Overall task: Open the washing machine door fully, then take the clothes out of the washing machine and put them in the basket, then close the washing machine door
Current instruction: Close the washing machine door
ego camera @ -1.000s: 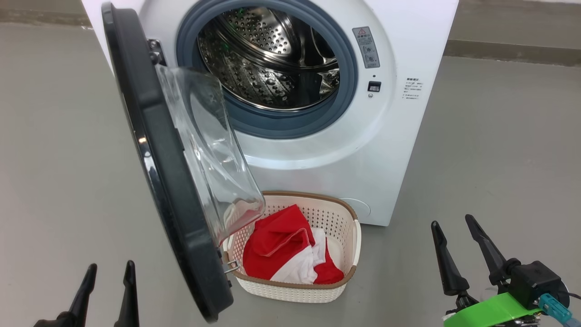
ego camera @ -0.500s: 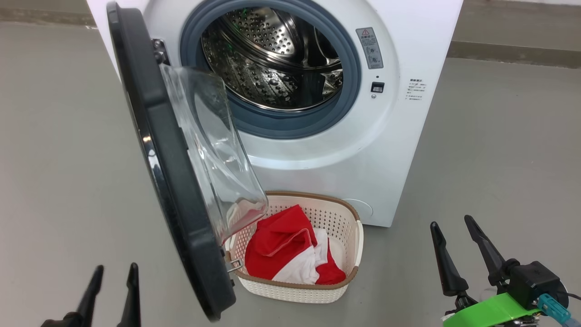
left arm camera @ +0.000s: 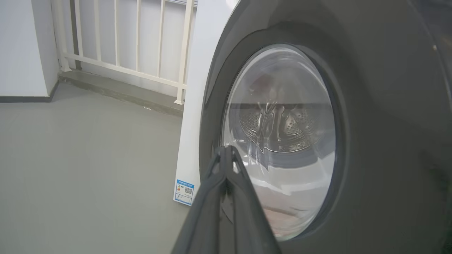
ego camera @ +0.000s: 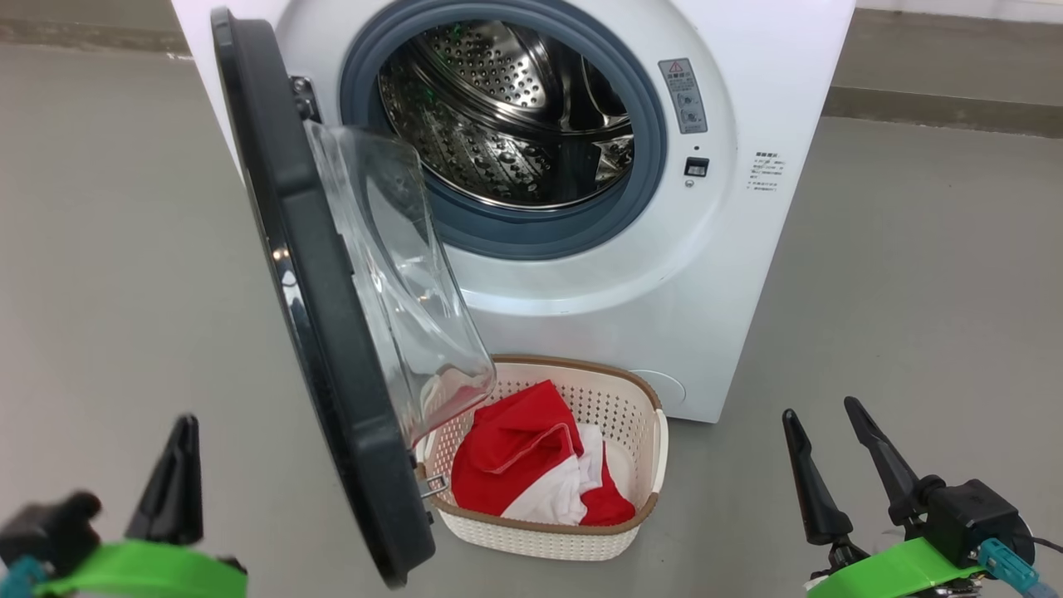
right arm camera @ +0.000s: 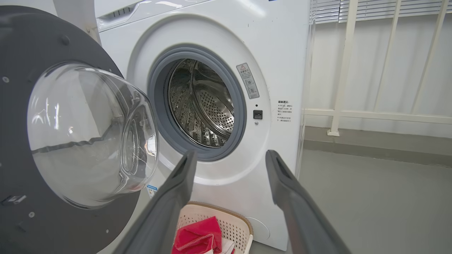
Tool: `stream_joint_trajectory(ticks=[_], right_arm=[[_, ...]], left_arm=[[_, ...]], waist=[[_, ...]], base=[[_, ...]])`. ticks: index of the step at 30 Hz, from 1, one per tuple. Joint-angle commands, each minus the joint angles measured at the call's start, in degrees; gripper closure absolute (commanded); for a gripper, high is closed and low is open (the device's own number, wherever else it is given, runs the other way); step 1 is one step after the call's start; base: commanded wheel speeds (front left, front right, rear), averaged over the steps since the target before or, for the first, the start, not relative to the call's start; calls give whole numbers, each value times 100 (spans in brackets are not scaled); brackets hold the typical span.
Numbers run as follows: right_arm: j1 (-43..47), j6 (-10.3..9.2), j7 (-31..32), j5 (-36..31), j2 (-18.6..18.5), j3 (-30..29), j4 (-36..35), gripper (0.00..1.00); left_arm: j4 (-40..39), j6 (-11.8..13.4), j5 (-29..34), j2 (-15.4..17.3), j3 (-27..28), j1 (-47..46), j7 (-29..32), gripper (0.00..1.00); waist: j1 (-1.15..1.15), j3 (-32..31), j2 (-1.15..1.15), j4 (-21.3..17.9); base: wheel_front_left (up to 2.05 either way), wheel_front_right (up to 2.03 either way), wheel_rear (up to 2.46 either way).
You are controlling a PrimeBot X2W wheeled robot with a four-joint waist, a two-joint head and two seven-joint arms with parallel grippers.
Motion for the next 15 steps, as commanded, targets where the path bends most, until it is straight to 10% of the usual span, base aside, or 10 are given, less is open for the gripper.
stream_joint_trajectory(ticks=[1,8,15], right_arm=[[-169,36,-37,68,-32,156,-120,0],[-138,36,-37,85,-31,158,-123,0],[-150,36,-37,84,-31,162,-127,0]], left_arm=[[-216,-11,-178,98,241,-327,160,100],[-815,363,-2036,-350,857,-888,1398,100],[-1285,1497,-4680,-517,1206,-1259,2620,100]], waist=[[0,-7,0,-11],[0,0,0,-98],[0,60,0,-204]], base=[[0,0,0],[0,0,0],[0,0,0]])
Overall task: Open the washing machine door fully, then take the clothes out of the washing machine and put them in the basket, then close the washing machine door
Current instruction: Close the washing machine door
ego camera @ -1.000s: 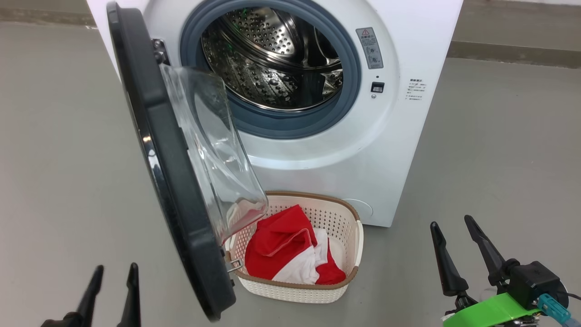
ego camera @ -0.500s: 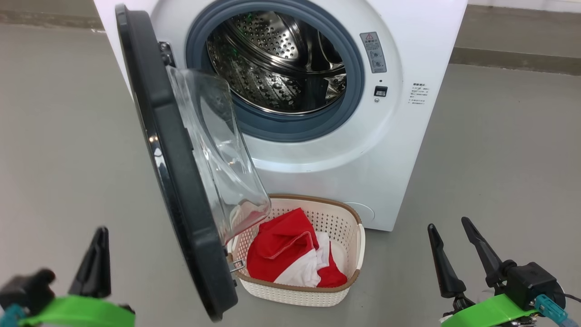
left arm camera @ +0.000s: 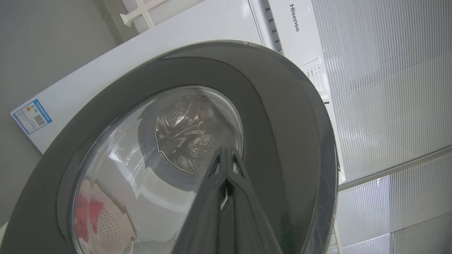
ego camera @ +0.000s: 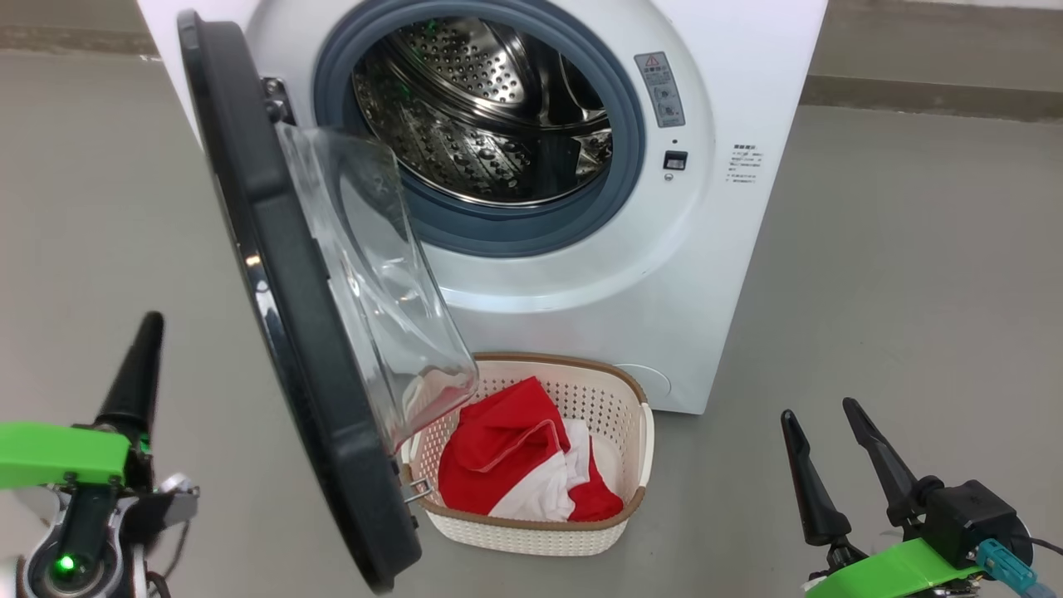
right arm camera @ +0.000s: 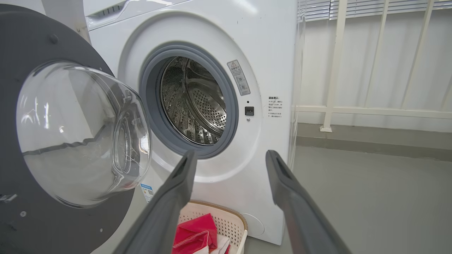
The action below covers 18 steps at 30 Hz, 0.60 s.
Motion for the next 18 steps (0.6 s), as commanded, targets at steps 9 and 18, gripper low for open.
stream_joint_trajectory(ticks=[9,18], right_arm=[[-195,36,-37,72,-45,125,-139,0],[-249,36,-37,108,-45,146,-150,0]], left_arm=[[-737,864,-1435,107,-358,-36,492,100],[-1093,923,-1670,107,-636,198,396,100]], waist=[[0,75,0,-139],[0,176,0,-387]], base=[[0,0,0],[0,0,0]])
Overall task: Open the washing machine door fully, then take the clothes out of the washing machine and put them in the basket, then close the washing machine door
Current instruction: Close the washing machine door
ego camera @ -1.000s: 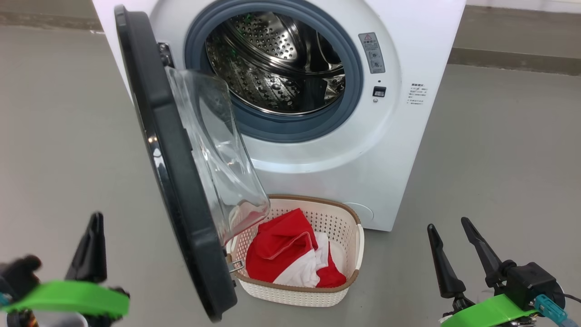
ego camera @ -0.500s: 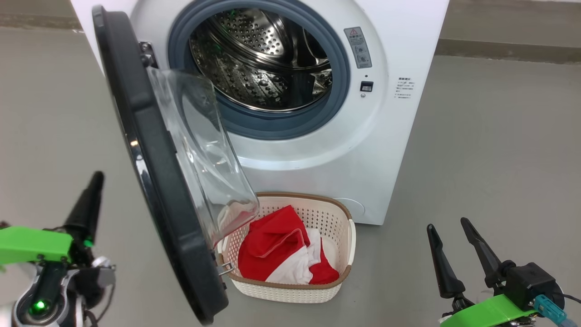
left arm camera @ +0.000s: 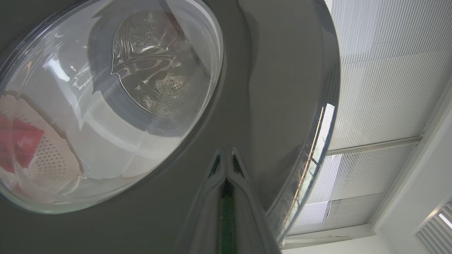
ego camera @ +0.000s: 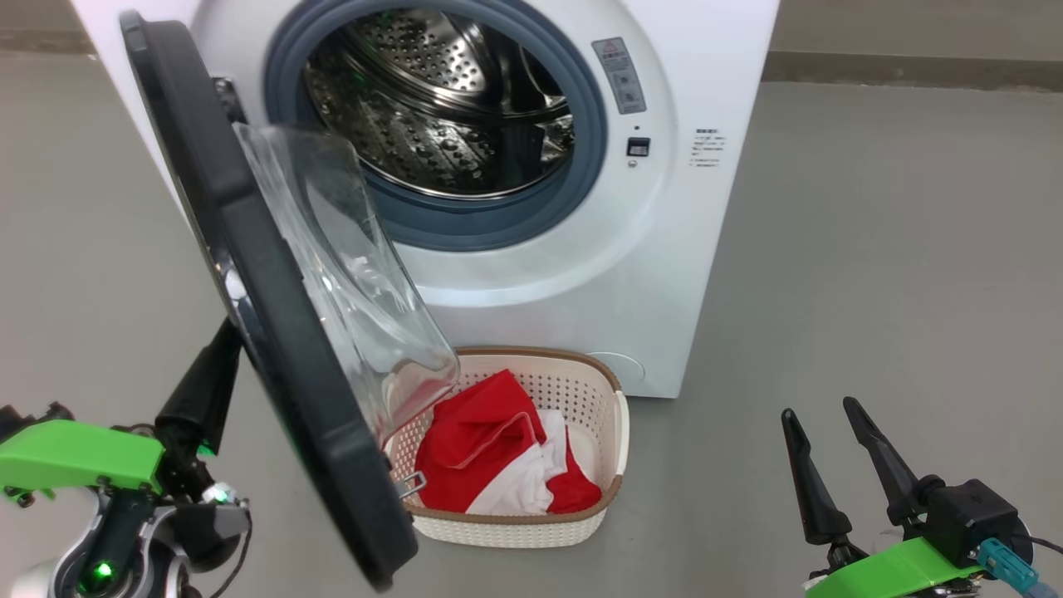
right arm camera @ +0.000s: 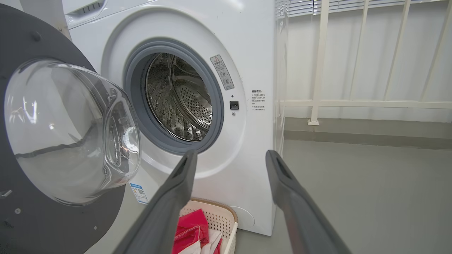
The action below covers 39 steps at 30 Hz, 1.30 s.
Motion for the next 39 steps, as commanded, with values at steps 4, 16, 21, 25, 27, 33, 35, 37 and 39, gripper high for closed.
stream_joint_trajectory(ticks=[4,16,21,25,27,33,35,37,39], right_arm=[[-244,36,-37,62,-49,125,-146,0],[-289,36,-37,66,-79,133,-148,0],[-319,36,-37,14,-121,143,-162,0],[-367,36,-37,8,-119,153,-177,0],[-391,36,-37,11,-118,178,-171,0],[-458,36,-37,15,-104,199,-176,0],[-474,36,-37,14,-101,205,-173,0],[-487,36,-37,4,-101,206,-180,0],[-510,36,-37,-31,-108,222,-197,0]], left_arm=[[-271,0,-236,91,-56,-90,-79,100],[-89,-200,-799,91,-380,-344,-554,100],[141,-302,-936,91,-537,-556,-760,100],[373,-421,-1010,91,-588,-800,-954,100],[517,-481,-1033,91,-616,-919,-1027,100],[1052,-708,-882,91,-654,-1407,-1309,100],[1195,-772,-849,95,-647,-1559,-1390,100],[1332,-821,-819,95,-638,-1714,-1469,100],[1464,-870,-748,99,-664,-1877,-1530,100]], waist=[[0,69,0,-217],[0,151,0,-789],[0,266,0,-1037],[0,353,0,-1205],[0,379,0,-1280],[0,476,0,-1477],[0,512,0,-1528],[0,551,0,-1566],[0,607,0,-1597]], base=[[0,0,0],[0,0,0],[0,0,0],[0,0,0],[0,0,0],[0,0,0],[0,0,0],[0,0,0],[0,0,0]])
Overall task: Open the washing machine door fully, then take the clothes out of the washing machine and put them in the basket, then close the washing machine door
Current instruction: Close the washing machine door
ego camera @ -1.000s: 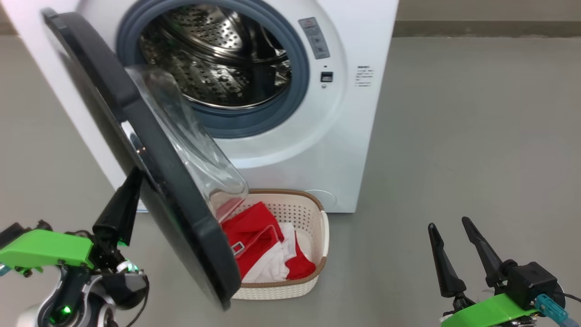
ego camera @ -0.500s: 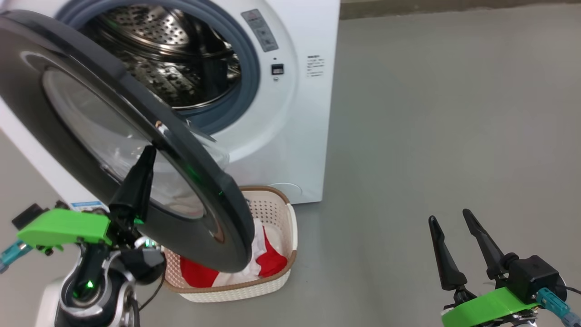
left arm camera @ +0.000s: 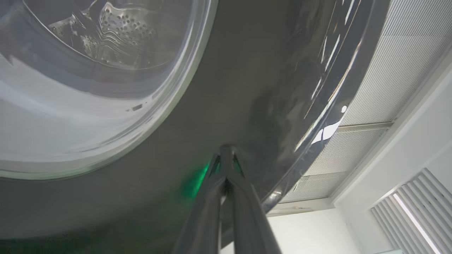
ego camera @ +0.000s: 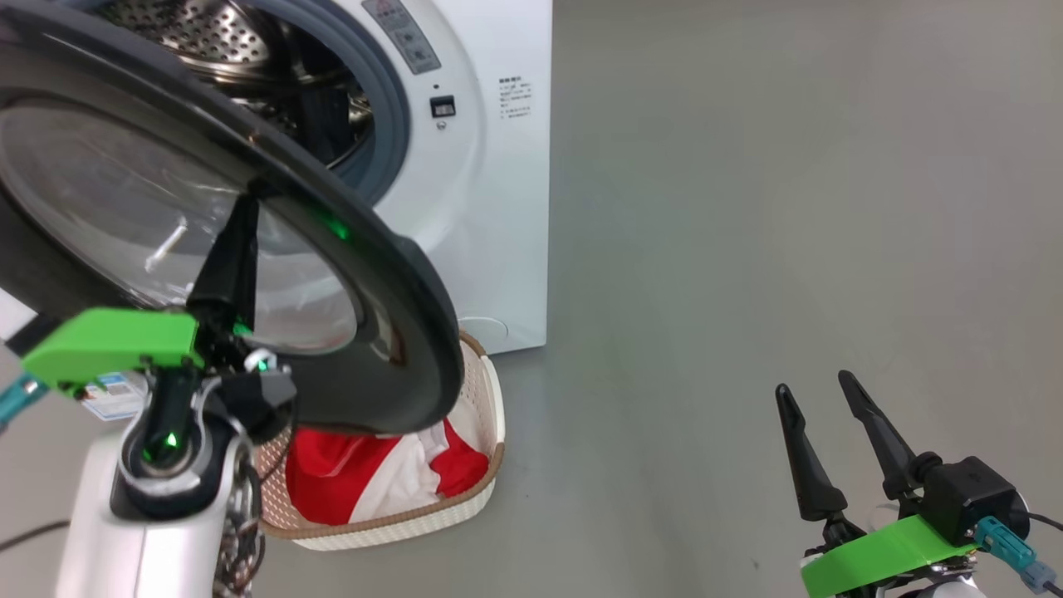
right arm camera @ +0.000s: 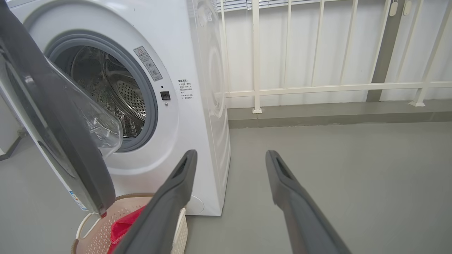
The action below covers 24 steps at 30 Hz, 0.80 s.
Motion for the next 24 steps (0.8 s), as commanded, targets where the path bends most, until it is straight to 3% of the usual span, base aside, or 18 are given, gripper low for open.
stream_joint_trajectory(ticks=[1,24], right_arm=[[-268,36,-37,-37,-50,151,-180,0],[-552,36,-37,-79,-114,319,-176,0]], left_arm=[[-10,-127,109,111,119,-414,-56,100],[1665,-876,267,157,99,-1946,-302,100]], waist=[[0,106,0,-71],[0,547,0,-341]], base=[[0,0,0],[0,0,0]])
